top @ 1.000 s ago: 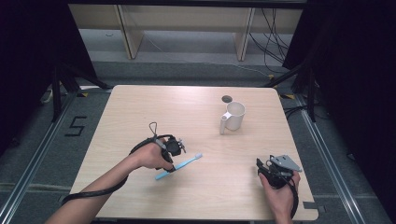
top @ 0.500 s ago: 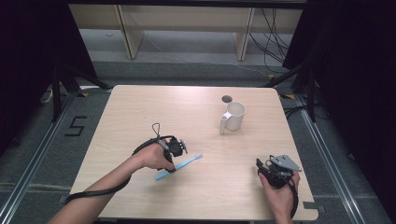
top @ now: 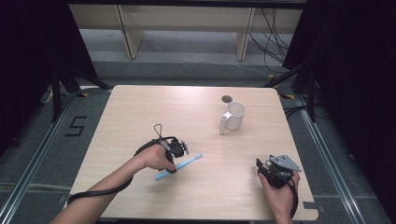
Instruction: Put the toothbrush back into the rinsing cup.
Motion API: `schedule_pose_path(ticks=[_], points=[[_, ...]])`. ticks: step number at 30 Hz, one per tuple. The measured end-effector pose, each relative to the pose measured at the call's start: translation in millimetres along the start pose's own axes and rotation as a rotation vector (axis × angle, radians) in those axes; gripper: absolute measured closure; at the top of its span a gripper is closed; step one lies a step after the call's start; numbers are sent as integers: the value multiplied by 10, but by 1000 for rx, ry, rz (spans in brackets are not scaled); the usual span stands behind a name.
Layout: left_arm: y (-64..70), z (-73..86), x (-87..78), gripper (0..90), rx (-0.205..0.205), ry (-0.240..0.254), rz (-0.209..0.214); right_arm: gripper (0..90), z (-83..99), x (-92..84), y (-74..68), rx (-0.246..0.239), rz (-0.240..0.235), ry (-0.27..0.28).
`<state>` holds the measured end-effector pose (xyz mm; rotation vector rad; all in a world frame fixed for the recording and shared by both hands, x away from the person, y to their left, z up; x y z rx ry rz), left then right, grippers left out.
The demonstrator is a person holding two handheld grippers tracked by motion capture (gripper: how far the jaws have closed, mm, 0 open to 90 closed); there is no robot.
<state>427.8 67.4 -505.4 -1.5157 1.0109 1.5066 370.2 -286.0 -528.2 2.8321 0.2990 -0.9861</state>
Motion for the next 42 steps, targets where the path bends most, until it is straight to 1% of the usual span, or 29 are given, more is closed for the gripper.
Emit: schedule_pose_path(ticks=[4, 5, 6, 7, 8, 13, 14, 16, 17, 21, 25, 29, 31, 32, 35, 38, 40, 42], points=[[-6, -11, 6, 699, 3, 3, -1, 444, 1, 0, 0, -1, 0, 0], [-7, -12, 9, 701, 4, 2, 0, 444, 3, 6, -18, 15, -17, -6], [-7, -13, 12, 703, 3, 3, 0, 445, 4, 3, -19, 14, -17, -9], [-7, -14, 14, 703, 2, 3, 0, 445, 1, 0, -3, 0, -1, -2], [-6, -16, 14, 704, 1, 5, 0, 445, 0, 2, 0, -3, 1, 2], [-10, -20, 8, 716, 5, -8, -2, 445, 0, 1, 0, -3, 0, 1], [-8, -21, 13, 722, 4, -4, -4, 445, 2, -1, -7, 4, -1, -2], [-5, -25, 12, 729, 11, -9, -12, 445, 1, 1, -3, -2, 0, -1], [3, -26, 14, 742, 11, -10, -10, 445, 4, 3, -20, 14, -17, -11], [16, -34, 8, 751, 30, -24, -13, 445, 2, 6, -14, 7, -11, -5], [32, -39, 16, 760, 21, -24, -14, 445, 2, 7, -15, 7, -12, -6], [33, -53, 11, 762, 26, -47, -13, 445, 2, 8, -15, 4, -9, -7], [35, -64, 16, 758, 27, -50, -15, 444, 2, 9, -12, 3, -6, -8], [30, -69, 15, 758, 36, -55, -18, 444, 2, 9, -12, 3, -6, -8], [25, -79, 11, 746, 40, -68, -15, 444, 3, 5, -18, 17, -17, -8], [29, -86, 16, 747, 44, -74, -15, 444, 2, 6, -19, 17, -18, -9], [34, -91, 16, 747, 47, -81, -20, 444, 4, 13, -8, 2, -8, -8], [40, -95, 18, 750, 45, -84, -20, 444, 3, 14, -8, -2, -7, -7]])
Point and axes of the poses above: each handheld gripper's, and its own axes: x roughly forward along the jaws, z roughly out of its underside, y roughly to its right, the point moved 3 cm from there along x, roughly forward along the jaws, and after that the axes turned 7 degrees about -y, right-handed, at the moved point
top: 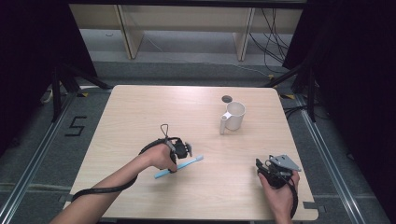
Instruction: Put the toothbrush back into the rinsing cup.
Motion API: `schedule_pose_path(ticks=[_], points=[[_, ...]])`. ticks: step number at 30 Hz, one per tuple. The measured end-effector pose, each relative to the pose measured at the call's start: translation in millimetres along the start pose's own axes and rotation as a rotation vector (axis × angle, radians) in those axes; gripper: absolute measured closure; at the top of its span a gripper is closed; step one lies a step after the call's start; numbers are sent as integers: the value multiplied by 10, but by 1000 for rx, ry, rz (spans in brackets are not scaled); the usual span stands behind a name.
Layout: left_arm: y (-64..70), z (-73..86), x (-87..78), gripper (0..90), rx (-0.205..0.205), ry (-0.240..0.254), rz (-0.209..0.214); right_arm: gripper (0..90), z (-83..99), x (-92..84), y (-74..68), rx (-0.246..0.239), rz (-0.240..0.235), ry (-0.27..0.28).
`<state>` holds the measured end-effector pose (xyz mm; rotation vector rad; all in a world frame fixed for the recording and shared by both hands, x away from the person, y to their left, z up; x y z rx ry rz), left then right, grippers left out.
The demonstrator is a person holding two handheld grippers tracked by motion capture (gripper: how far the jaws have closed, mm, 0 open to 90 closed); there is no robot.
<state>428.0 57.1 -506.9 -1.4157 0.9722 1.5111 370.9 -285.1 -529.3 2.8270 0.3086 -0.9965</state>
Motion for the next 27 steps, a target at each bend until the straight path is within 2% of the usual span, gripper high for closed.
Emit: schedule_pose_path(ticks=[6, 14, 24, 25, 27], points=[[3, 0, -1, 777, 8, 0, 4, 444, 0, -1, 1, 0, -1, 1], [33, 1, -10, 785, 3, -3, -21, 444, 0, 0, 0, 0, -1, 0], [6, 71, -18, 787, -12, 74, -13, 444, -2, 6, -3, 4, -3, 7], [0, 77, -36, 787, -9, 77, -11, 445, 7, -7, -34, 44, -3, -7], [0, 85, -57, 788, -19, 104, -15, 444, 3, -6, -33, 38, -6, -7]])
Point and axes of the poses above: each handheld gripper's, and its own axes: x roughly forward along the jaws, z roughly out of its underside, y roughly to its right, the point moved 3 cm from there along x, roughly forward along the jaws, and after that the axes turned 7 degrees about -y, right-handed, at the moved point
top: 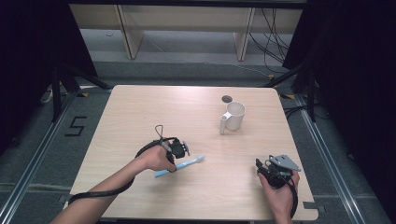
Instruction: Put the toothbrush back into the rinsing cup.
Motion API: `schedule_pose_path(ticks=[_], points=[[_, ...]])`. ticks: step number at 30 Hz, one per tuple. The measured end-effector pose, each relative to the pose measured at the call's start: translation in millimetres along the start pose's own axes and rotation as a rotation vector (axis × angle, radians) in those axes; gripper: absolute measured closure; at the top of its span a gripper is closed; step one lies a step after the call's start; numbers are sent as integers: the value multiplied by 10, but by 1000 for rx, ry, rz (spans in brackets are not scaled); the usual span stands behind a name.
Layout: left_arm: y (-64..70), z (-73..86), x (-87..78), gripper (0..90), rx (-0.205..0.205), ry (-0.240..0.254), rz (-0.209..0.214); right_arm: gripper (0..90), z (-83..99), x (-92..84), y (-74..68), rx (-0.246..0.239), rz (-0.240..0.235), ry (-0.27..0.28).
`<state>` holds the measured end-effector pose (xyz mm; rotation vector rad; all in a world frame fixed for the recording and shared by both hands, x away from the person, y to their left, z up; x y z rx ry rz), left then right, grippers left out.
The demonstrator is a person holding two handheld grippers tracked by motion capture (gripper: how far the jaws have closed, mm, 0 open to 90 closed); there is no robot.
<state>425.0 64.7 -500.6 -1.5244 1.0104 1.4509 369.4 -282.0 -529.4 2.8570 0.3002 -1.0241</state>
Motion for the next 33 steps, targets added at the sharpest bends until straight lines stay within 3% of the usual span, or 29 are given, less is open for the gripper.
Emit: schedule_pose_path(ticks=[11, 18, 20, 23, 24, 31, 32, 33], points=[[-13, 7, -102, 787, -20, 103, -8, 445, 1, -1, -1, -6, 3, -4], [-44, 5, -185, 788, -61, 236, -8, 445, -3, 16, -5, 0, -4, 15], [-69, 7, -215, 788, -69, 281, -16, 445, 1, -3, 1, -9, 3, -9], [-91, 14, -247, 788, -93, 349, -9, 445, 1, -4, 0, -9, 3, -10], [-86, 11, -247, 788, -117, 382, -4, 445, 1, -3, 0, -9, 2, -10], [-122, 48, -272, 788, -132, 423, -6, 445, 1, -2, -1, -10, 3, -13], [-122, 50, -272, 788, -134, 422, -5, 445, -7, 2, 28, -47, 12, -2], [-123, 51, -275, 788, -133, 425, -6, 445, 3, -5, -9, -2, 0, -18]])
Point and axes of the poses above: each handheld gripper's, and its own axes: x roughly forward along the jaws, z roughly out of its underside, y roughly to its right, the point moved 3 cm from there along x, roughly forward along the jaws, and after that the axes turned 7 degrees about -y, right-handed, at the moved point
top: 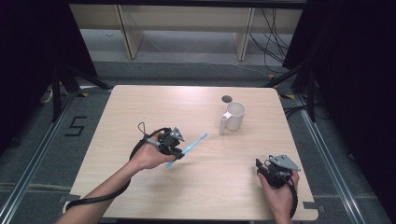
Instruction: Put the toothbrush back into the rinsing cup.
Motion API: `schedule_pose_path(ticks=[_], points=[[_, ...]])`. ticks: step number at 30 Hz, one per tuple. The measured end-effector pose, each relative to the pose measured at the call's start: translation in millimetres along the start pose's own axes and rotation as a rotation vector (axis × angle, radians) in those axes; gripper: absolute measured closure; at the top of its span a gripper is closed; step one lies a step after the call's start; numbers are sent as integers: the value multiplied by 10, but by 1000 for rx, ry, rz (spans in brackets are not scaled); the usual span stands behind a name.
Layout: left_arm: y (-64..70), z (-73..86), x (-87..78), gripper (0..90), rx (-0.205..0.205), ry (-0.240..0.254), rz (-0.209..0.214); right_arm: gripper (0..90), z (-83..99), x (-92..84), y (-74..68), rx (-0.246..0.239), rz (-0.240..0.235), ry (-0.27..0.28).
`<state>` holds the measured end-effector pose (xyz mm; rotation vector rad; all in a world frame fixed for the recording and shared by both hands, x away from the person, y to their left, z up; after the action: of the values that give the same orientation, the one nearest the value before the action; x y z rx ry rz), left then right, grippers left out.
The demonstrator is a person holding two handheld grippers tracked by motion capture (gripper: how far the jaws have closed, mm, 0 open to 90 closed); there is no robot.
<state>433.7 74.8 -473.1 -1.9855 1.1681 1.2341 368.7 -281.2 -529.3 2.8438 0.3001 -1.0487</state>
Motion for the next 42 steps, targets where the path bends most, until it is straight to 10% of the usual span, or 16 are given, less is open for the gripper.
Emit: schedule_pose_path(ticks=[17, 31, 34, 39, 42], points=[[-43, -48, -75, 788, 9, 84, -32, 445, -11, 7, 37, -47, 13, 16], [-61, -72, -143, 788, -32, 195, -50, 445, 0, 4, -11, 6, -2, 2], [-66, -84, -146, 788, -42, 226, -46, 445, -12, 12, 31, -47, 14, 21], [-78, -96, -171, 788, -51, 258, -54, 445, 0, 0, -10, 5, -2, -6], [-86, -101, -184, 788, -63, 287, -53, 445, -12, 13, 31, -49, 16, 21]])
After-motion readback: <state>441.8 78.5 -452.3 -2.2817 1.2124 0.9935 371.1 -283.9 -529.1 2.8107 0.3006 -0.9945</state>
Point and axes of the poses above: each handheld gripper's, and its own axes: x roughly forward along the jaws, z roughly out of its underside, y roughly to its right, the point moved 3 cm from there along x, roughly forward along the jaws, and after that the axes turned 7 degrees about -y, right-handed, at the moved point
